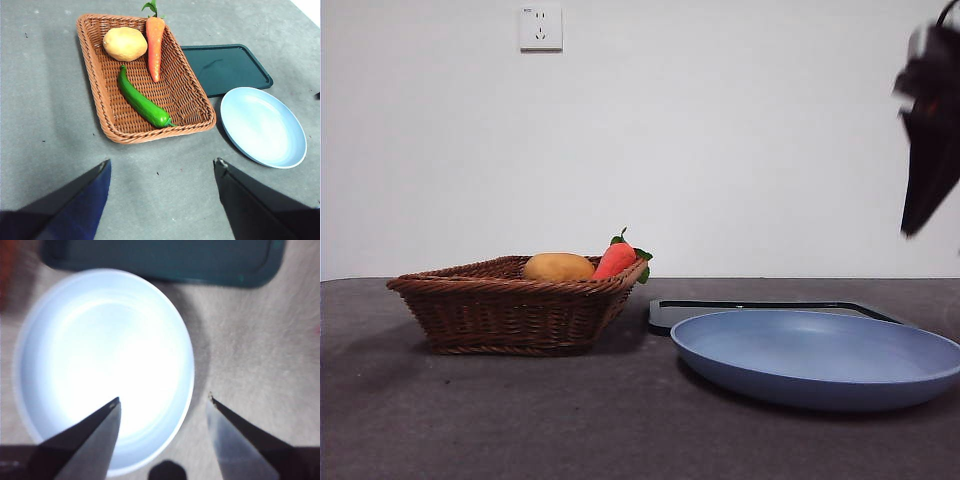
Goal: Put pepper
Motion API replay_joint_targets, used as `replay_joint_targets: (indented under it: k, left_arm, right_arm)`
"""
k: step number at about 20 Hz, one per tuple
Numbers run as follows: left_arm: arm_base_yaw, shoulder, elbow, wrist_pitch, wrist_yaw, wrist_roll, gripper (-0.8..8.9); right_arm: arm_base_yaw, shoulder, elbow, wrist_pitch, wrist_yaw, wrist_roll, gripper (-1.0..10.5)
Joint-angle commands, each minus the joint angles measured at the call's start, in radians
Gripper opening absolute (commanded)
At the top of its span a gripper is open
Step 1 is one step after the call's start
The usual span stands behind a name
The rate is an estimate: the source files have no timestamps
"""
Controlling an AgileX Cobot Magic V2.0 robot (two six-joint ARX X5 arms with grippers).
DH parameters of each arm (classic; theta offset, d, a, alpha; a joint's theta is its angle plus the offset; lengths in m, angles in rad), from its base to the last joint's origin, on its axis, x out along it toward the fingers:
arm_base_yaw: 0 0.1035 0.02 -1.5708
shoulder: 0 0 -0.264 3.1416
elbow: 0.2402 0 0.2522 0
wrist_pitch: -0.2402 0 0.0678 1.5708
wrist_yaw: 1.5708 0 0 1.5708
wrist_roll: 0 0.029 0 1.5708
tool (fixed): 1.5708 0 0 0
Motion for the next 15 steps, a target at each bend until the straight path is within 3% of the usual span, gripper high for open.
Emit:
replay_joint_targets:
  k: [1, 5, 15]
  left_arm:
    - [0.003, 0.003, 0.018, 0.006, 0.008, 0.014, 3.61]
    - [0.003, 0.003, 0.018, 0.006, 0.008, 0.014, 3.61]
    - [0.003, 0.003, 0.018, 0.006, 0.008, 0.014, 3.61]
  right_arm:
    - [0.008, 0.092, 0.016, 0.029, 0.0, 0.003, 2.8]
    - [0.016, 0.211, 0.016, 0.065, 0.002, -0.002, 2.8]
    - [0.017, 0.291, 0.016, 0.102, -0.004, -0.005, 1.2]
